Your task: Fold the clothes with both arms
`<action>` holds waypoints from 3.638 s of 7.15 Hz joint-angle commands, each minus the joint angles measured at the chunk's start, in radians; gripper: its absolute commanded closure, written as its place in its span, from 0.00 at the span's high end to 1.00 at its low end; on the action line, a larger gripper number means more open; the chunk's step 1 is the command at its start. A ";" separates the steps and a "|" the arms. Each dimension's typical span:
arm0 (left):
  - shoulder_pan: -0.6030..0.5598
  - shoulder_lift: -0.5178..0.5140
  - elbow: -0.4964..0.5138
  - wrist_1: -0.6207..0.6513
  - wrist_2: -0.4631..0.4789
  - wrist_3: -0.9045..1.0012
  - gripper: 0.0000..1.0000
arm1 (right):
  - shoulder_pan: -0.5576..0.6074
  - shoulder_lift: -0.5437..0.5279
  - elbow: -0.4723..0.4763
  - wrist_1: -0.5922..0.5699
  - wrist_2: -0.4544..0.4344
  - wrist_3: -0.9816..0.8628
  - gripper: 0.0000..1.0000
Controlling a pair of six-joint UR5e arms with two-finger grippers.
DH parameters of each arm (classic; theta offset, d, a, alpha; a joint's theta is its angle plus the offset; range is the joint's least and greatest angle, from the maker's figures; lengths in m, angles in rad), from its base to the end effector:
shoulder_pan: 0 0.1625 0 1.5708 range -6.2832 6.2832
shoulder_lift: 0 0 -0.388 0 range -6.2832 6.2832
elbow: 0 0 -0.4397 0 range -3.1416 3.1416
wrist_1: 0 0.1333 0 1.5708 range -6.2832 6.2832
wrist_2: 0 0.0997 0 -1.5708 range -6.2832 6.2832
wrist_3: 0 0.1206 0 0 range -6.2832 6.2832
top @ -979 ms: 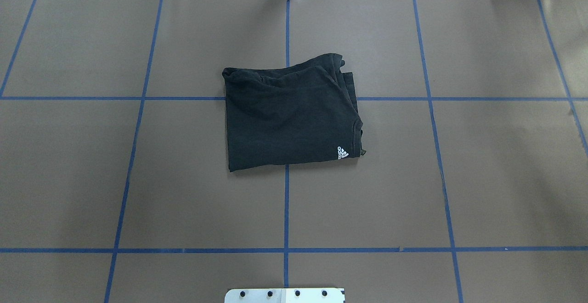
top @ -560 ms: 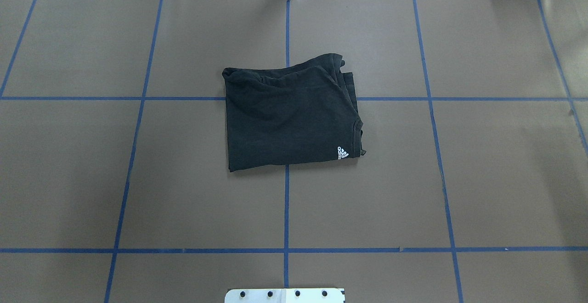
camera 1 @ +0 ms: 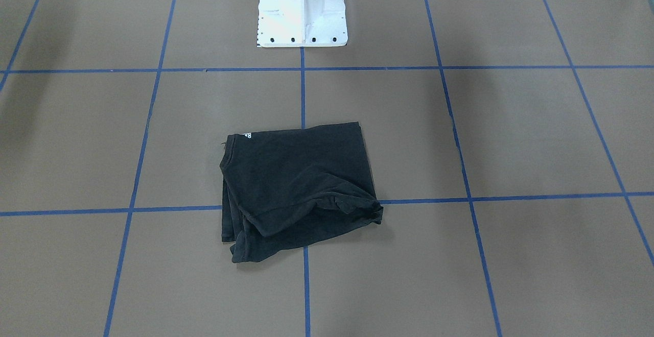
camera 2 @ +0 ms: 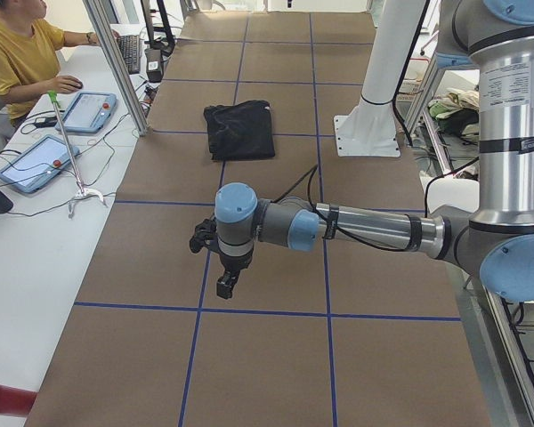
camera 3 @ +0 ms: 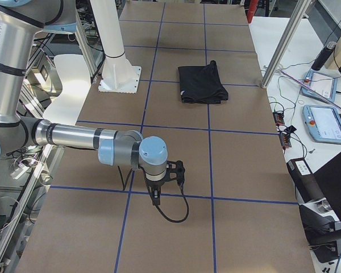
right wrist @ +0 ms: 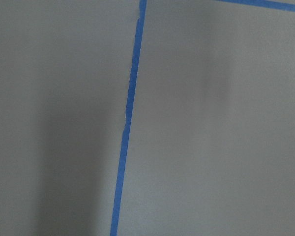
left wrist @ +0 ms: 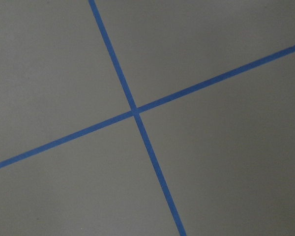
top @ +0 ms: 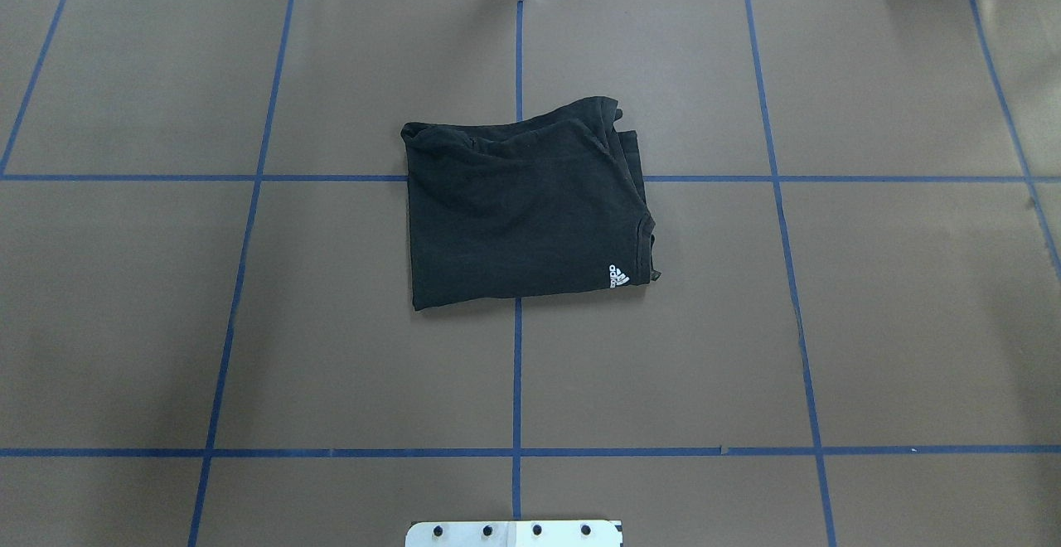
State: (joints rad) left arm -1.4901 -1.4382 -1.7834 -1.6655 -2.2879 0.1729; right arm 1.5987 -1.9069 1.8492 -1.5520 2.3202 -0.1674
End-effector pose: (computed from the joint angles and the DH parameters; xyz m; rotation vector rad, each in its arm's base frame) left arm -0.0135 -0.5037 0.5841 0.2007 0.7096 0.3047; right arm 0.0625 -0.4056 0.6462 0.0362 -0.7498 -0.1183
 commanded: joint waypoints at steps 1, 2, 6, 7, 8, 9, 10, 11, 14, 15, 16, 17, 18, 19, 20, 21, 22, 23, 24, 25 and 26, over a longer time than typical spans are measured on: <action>-0.015 0.060 -0.005 -0.034 -0.071 -0.001 1.00 | 0.001 0.015 0.004 0.001 -0.001 0.000 1.00; -0.022 0.076 -0.005 -0.034 -0.112 -0.001 1.00 | 0.001 0.016 0.004 0.001 -0.002 0.000 1.00; -0.085 0.078 -0.014 -0.028 -0.099 -0.004 1.00 | 0.001 0.016 0.004 0.001 -0.005 -0.003 1.00; -0.087 0.074 -0.013 -0.033 -0.093 -0.004 1.00 | 0.001 0.016 0.002 0.001 -0.007 -0.003 1.00; -0.087 0.076 -0.014 -0.034 -0.088 -0.007 1.00 | 0.001 0.016 0.001 0.001 -0.005 -0.003 1.00; -0.087 0.077 -0.013 -0.034 -0.088 -0.010 1.00 | 0.001 0.016 0.001 0.001 -0.002 -0.003 1.00; -0.087 0.078 -0.014 -0.034 -0.090 -0.010 1.00 | 0.001 0.016 -0.002 0.001 -0.001 -0.001 1.00; -0.087 0.078 -0.014 -0.034 -0.090 -0.010 1.00 | 0.001 0.016 -0.002 0.001 0.001 -0.001 1.00; -0.085 0.076 -0.014 -0.034 -0.090 -0.010 1.00 | 0.000 0.016 -0.004 0.001 0.001 -0.001 1.00; -0.085 0.076 -0.014 -0.034 -0.090 -0.010 1.00 | 0.000 0.016 -0.004 0.001 0.001 -0.001 1.00; -0.085 0.076 -0.014 -0.034 -0.090 -0.010 1.00 | 0.000 0.016 -0.004 0.001 0.001 0.000 1.00; -0.085 0.076 -0.014 -0.034 -0.090 -0.010 1.00 | 0.001 0.016 -0.004 0.001 0.001 -0.001 1.00; -0.085 0.076 -0.014 -0.034 -0.090 -0.010 1.00 | 0.000 0.016 -0.004 0.001 0.001 -0.001 1.00; -0.085 0.076 -0.014 -0.034 -0.090 -0.010 1.00 | 0.000 0.016 -0.004 0.001 0.001 -0.001 1.00; -0.085 0.076 -0.014 -0.034 -0.090 -0.010 1.00 | 0.000 0.014 -0.004 0.001 0.001 -0.001 1.00; -0.085 0.076 -0.014 -0.034 -0.090 -0.010 1.00 | 0.000 0.015 -0.004 0.001 0.001 -0.001 1.00; -0.085 0.076 -0.014 -0.034 -0.090 -0.010 1.00 | 0.000 0.016 -0.004 0.001 0.001 -0.001 1.00; -0.085 0.076 -0.014 -0.034 -0.090 -0.010 1.00 | 0.001 0.014 -0.004 0.001 0.001 -0.001 1.00; -0.085 0.076 -0.014 -0.034 -0.090 -0.010 1.00 | 0.000 0.014 -0.004 0.001 0.002 -0.001 1.00; -0.085 0.076 -0.014 -0.034 -0.090 -0.010 1.00 | 0.000 0.015 -0.004 0.001 0.002 -0.001 1.00; -0.085 0.076 -0.014 -0.034 -0.090 -0.010 1.00 | 0.000 0.016 -0.004 0.001 0.001 -0.001 1.00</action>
State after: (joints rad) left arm -1.5754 -1.3621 -1.7978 -1.6996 -2.3777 0.1626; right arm 1.5987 -1.8920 1.8454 -1.5509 2.3220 -0.1687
